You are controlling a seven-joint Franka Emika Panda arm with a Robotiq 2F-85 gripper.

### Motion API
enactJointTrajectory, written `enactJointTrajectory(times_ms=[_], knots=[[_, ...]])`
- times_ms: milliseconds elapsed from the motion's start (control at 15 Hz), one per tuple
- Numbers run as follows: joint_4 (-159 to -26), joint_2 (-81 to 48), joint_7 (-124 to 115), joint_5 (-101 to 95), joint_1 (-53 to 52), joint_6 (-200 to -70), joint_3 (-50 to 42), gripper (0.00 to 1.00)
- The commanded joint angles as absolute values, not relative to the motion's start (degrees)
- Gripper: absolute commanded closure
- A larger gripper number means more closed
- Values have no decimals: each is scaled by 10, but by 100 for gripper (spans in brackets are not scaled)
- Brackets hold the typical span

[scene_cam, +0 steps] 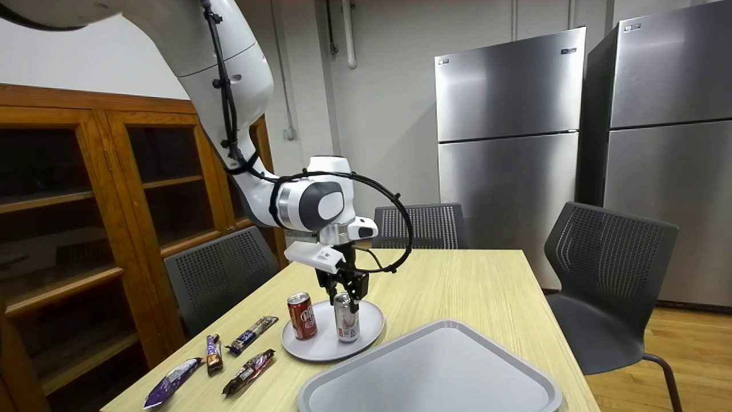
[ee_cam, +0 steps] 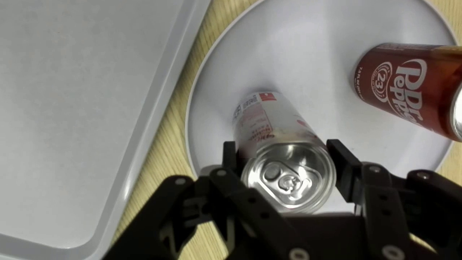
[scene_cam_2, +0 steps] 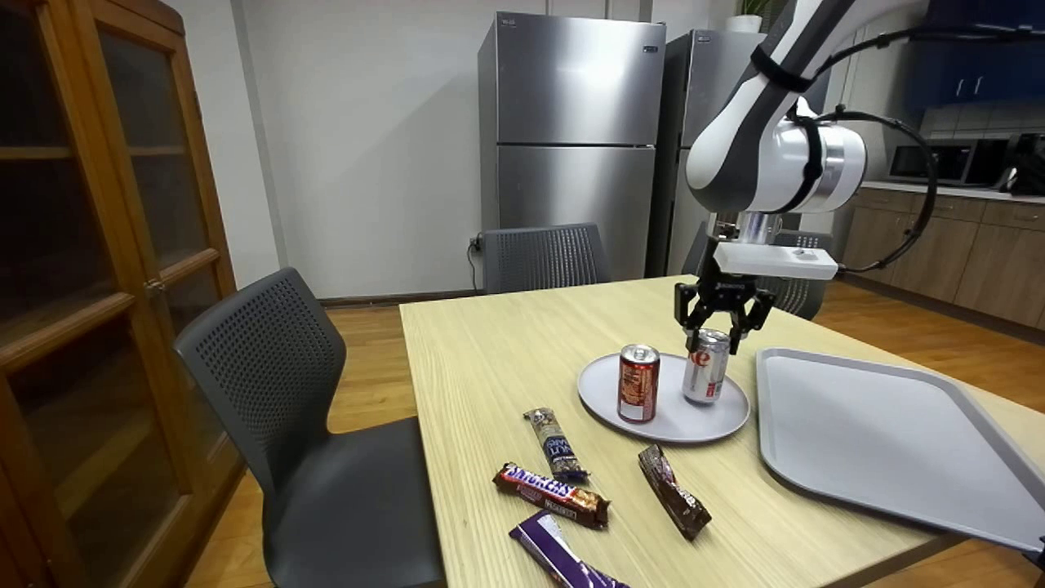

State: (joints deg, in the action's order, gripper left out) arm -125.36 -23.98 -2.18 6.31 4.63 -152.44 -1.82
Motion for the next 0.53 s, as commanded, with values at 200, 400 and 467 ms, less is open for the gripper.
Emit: enactJointTrajectory(times_ms=[200,400,467], knots=[[-1233,-251,-20,43,38,-1514,-27,12],[-1243,-234,-13,29,41,-1503,-30,1],[-1245,-228,-8,27,44,-1496,-29,0]])
